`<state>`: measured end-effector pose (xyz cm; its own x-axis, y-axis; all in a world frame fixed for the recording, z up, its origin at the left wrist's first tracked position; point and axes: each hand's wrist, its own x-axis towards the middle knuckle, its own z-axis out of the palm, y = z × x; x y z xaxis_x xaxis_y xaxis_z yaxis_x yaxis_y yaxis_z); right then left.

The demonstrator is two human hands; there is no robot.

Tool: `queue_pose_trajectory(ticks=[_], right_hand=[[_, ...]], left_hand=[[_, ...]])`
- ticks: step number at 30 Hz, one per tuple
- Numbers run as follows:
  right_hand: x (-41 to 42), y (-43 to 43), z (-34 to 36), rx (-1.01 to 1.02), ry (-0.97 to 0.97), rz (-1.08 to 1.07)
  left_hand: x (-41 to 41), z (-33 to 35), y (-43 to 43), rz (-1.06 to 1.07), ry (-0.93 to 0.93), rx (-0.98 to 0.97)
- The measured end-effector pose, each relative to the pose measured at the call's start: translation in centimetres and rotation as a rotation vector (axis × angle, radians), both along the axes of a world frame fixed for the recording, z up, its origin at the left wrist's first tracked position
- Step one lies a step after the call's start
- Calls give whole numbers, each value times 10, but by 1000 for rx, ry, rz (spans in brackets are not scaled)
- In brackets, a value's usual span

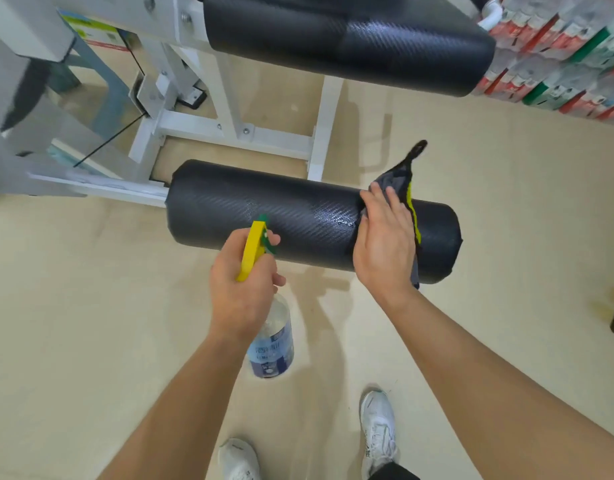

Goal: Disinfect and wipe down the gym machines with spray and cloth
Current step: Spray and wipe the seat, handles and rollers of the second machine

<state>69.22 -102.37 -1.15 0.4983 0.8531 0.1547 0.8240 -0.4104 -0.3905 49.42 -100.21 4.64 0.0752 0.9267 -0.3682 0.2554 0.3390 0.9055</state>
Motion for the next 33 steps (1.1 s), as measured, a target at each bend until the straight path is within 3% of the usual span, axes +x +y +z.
queue_pose_trajectory(ticks=[8, 10, 15, 22, 28, 33], right_hand=[[11, 6, 16, -39, -67, 194], [33, 2, 16, -114, -163, 132], [48, -15, 6, -110, -142, 88], [-69, 53, 18, 56, -44, 327], [-158, 138, 7, -66, -293, 600], [-145, 111, 0, -83, -421, 743]], left_hand=[[-39, 6, -3, 48, 95, -103], [-40, 6, -4, 55, 100, -133], [-38, 4, -3, 74, 81, -170], [-61, 5, 6, 95, 68, -131], [-93, 2, 26, 203, 122, -90], [-93, 0, 39, 225, 134, -41]])
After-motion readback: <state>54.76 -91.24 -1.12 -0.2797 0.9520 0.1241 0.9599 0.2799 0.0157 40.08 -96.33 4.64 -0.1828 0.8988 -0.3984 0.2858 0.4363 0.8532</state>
